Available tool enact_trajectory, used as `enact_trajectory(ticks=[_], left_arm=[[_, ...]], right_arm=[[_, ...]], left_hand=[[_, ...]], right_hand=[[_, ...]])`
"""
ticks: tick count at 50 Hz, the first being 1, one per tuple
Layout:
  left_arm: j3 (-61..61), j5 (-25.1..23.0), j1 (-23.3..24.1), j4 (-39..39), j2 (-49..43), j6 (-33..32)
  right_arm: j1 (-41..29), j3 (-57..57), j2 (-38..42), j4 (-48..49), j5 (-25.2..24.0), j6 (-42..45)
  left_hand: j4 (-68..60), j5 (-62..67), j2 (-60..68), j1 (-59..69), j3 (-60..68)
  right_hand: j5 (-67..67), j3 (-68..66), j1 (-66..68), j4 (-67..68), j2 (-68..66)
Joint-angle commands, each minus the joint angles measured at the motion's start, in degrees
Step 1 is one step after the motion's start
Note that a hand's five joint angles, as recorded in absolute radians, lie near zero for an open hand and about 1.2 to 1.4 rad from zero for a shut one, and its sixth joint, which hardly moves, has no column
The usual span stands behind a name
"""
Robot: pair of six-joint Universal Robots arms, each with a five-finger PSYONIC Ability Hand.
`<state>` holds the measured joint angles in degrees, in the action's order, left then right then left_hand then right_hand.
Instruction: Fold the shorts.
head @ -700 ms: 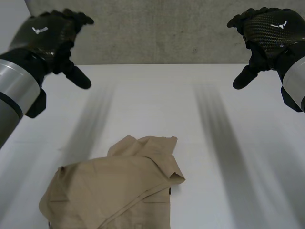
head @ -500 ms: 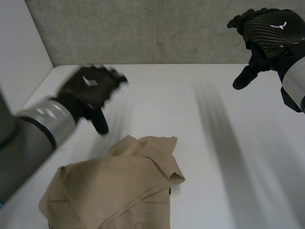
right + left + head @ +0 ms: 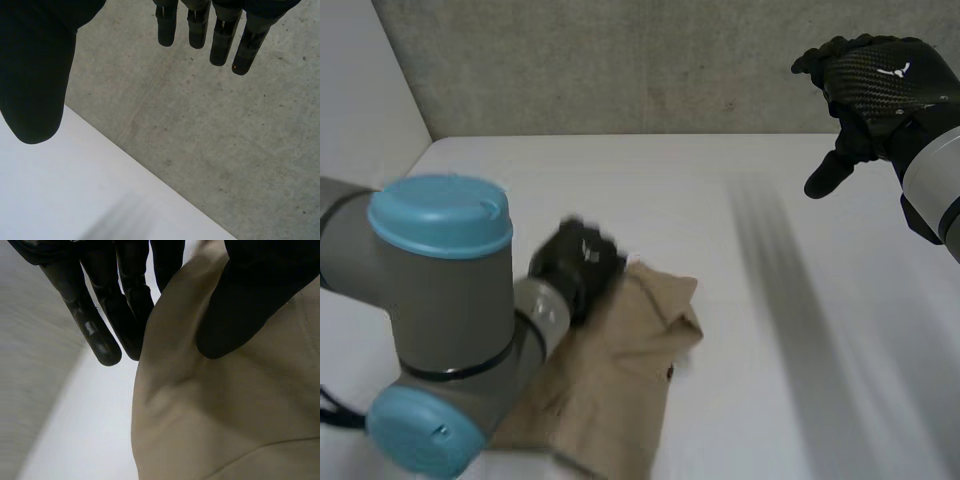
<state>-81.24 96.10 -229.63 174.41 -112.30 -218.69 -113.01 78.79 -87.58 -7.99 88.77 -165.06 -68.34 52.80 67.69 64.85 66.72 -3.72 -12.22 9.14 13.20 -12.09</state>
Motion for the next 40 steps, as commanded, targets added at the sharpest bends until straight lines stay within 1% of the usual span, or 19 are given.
enact_trajectory(ticks=[1,5,8,11,14,16,18,21,23,25,26,27,28,30,31,33,34,36,40], left_arm=[[12.3,6.3,3.8,19.5,3.8,9.0],[17.2,9.4,4.5,23.2,6.1,12.5],[18.2,10.0,5.2,23.2,6.9,13.6],[17.1,10.2,7.3,23.2,7.4,15.3],[11.2,11.1,7.8,22.6,9.1,19.8],[9.6,11.2,7.5,22.4,9.6,20.8],[2.4,11.0,5.8,21.2,10.3,24.4],[-2.0,10.7,4.5,20.7,10.3,25.6],[-8.3,10.4,2.0,20.7,10.3,26.6],[-14.3,10.1,-1.2,20.9,9.7,26.3],[-17.5,9.2,-3.3,20.8,8.5,26.0],[-18.9,8.8,-4.2,20.5,7.5,25.6],[-19.9,8.5,-5.2,20.4,6.2,24.6],[-21.2,7.8,-7.6,20.3,4.6,21.6],[-21.6,7.4,-9.8,19.8,4.5,17.6],[-21.7,7.3,-12.0,19.0,4.8,13.1],[-21.6,7.2,-12.9,18.4,5.7,8.8],[-20.7,7.1,-12.9,17.6,8.7,3.7],[-19.5,6.2,-11.2,18.0,11.9,1.9]], right_arm=[[0.1,-0.3,0.0,0.0,0.0,0.1],[0.3,-0.4,0.0,0.0,0.1,0.1],[0.3,-0.6,0.0,0.1,0.1,0.0],[0.4,-0.7,0.0,0.3,0.1,0.1],[0.6,-0.7,0.0,1.0,0.1,0.1],[0.6,-0.7,0.0,1.4,0.0,0.1],[0.6,-0.7,0.0,1.7,0.0,0.1],[0.6,-0.8,0.0,1.8,0.0,0.1],[0.7,-0.8,0.0,1.8,0.0,0.1],[1.0,-0.9,0.0,1.8,0.0,0.0],[1.1,-1.0,0.0,1.8,0.0,0.0],[1.3,-1.0,0.0,1.8,0.0,0.0],[1.3,-1.0,0.0,1.8,0.0,0.0],[1.4,-1.1,0.1,1.9,-0.1,0.0],[1.4,-1.1,0.1,1.9,-0.1,0.0],[1.4,-1.2,0.3,2.0,-0.1,0.0],[1.4,-1.2,0.9,2.3,-0.1,0.0],[1.4,-1.3,1.4,2.4,-0.1,0.0],[1.1,-2.4,5.2,2.4,-0.1,0.1]], left_hand=[[-11.7,17.2,12.3,15.2,13.3],[-11.7,17.2,12.3,15.2,13.3],[-11.7,17.2,12.3,15.2,13.3],[-11.7,17.2,12.3,15.2,13.3],[-11.7,17.2,12.3,15.2,13.3],[-11.7,17.2,12.3,15.2,13.3],[-11.7,17.2,12.3,15.2,13.3],[-11.7,17.2,12.3,15.2,13.3],[-11.7,17.2,12.3,15.2,13.3],[9.1,-3.5,-8.4,-5.6,-7.5],[32.0,-26.5,-31.3,-28.5,-30.4],[41.2,-35.7,-40.6,-37.7,-39.6],[46.1,-40.6,-45.5,-42.6,-44.5],[47.2,-41.7,-46.5,-43.7,-45.6],[48.9,-43.3,-48.2,-45.4,-47.2],[53.1,-47.5,-52.4,-49.6,-51.4],[56.7,-51.2,-56.1,-53.3,-55.1],[57.1,-51.6,-56.5,-53.6,-55.5],[57.4,-51.9,-56.8,-54.0,-55.8]], right_hand=[[3.7,2.2,0.9,-3.2,2.1],[3.7,2.2,0.9,-3.2,2.1],[3.7,2.2,0.9,-3.2,2.1],[3.7,2.2,0.9,-3.2,2.1],[3.7,2.2,0.9,-3.2,2.1],[3.7,2.2,0.9,-3.2,2.1],[3.7,2.2,0.9,-3.2,2.1],[3.7,2.2,0.9,-3.2,2.1],[3.7,2.2,0.9,-3.2,2.1],[3.7,2.2,0.9,-3.2,2.1],[3.7,2.2,0.9,-3.2,2.1],[3.7,2.2,0.9,-3.2,2.1],[3.7,2.2,0.9,-3.2,2.1],[3.7,2.2,0.9,-3.2,2.1],[3.7,2.2,0.9,-3.2,2.1],[3.7,2.2,0.9,-3.2,2.1],[3.7,2.2,0.9,-3.2,2.1],[3.7,2.2,0.9,-3.2,2.1],[3.7,2.2,0.9,-3.2,2.1]])
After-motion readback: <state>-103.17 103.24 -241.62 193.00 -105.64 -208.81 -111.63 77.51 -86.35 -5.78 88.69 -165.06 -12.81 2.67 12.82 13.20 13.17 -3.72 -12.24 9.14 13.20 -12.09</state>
